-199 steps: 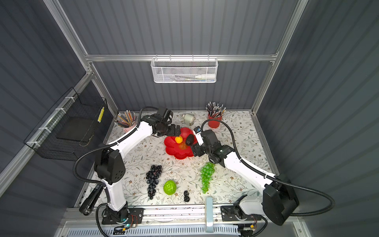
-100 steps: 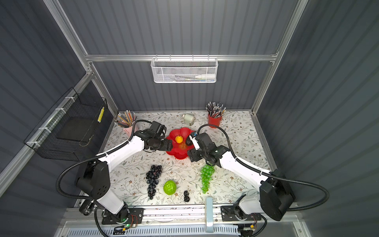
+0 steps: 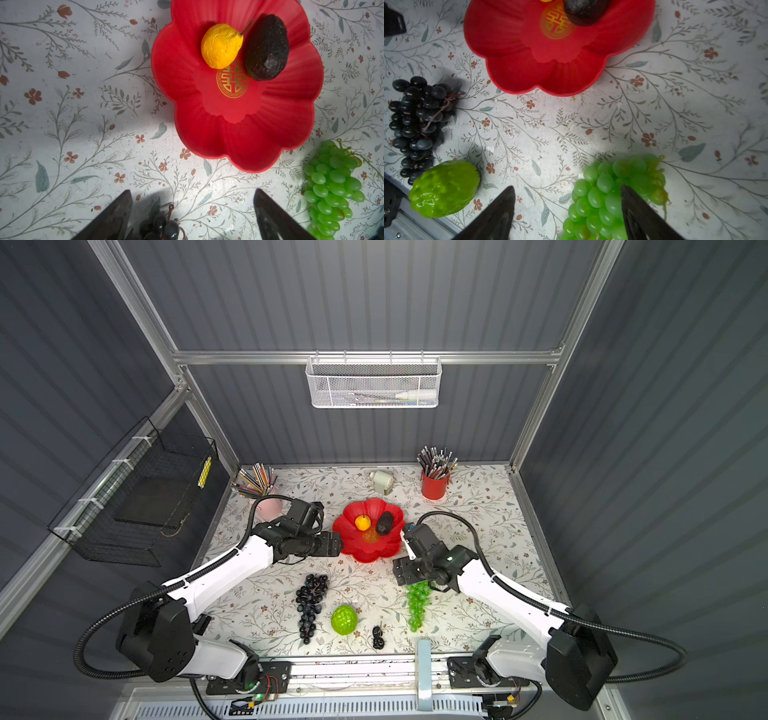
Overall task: Place and organize the fake fruits in the fruit bowl
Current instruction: 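Lower the left gripper to the green bumpy fruit while the right hovers over grapes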
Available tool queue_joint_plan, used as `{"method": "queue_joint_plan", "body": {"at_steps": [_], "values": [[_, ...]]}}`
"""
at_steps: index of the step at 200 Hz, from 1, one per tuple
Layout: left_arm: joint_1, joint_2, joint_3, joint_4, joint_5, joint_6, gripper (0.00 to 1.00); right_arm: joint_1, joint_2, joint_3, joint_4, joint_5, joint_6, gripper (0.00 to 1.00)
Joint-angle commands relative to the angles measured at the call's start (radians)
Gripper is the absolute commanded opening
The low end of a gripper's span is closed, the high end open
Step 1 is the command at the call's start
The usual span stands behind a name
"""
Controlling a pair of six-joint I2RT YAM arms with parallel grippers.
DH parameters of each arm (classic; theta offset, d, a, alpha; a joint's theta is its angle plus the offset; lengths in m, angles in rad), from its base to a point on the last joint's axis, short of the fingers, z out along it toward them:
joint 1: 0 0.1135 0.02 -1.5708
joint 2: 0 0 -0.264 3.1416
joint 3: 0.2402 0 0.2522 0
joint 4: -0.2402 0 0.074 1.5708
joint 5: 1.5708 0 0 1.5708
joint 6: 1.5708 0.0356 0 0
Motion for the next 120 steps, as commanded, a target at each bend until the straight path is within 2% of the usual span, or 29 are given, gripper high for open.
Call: {"method": "queue_joint_plan", "body": {"at_steps": [1,24,50,79,98,120], "values": [[0.001,-0.02,-0.006,0.025,0.023,-0.016,0.92,-0.088,-0.052,-0.025,-0.061,0.0,0.064,0.78],[0.002,-0.007,0.001,0.026,0.024,-0.015,0.92,-0.165,-0.079,-0.034,-0.089,-0.011,0.085,0.75],[0.001,-0.001,-0.005,0.03,0.044,-0.014,0.91,-0.18,-0.077,-0.047,-0.086,-0.045,0.085,0.75],[-0.008,0.004,-0.002,-0.009,0.155,-0.003,0.88,-0.177,-0.069,-0.049,-0.068,-0.113,0.075,0.72],[-0.076,-0.005,0.006,-0.092,0.197,0.014,0.88,-0.146,-0.077,-0.049,-0.052,-0.131,0.06,0.72],[-0.219,-0.009,0.013,-0.192,0.153,-0.012,0.9,-0.122,-0.058,-0.052,-0.047,-0.104,0.051,0.73]]}}
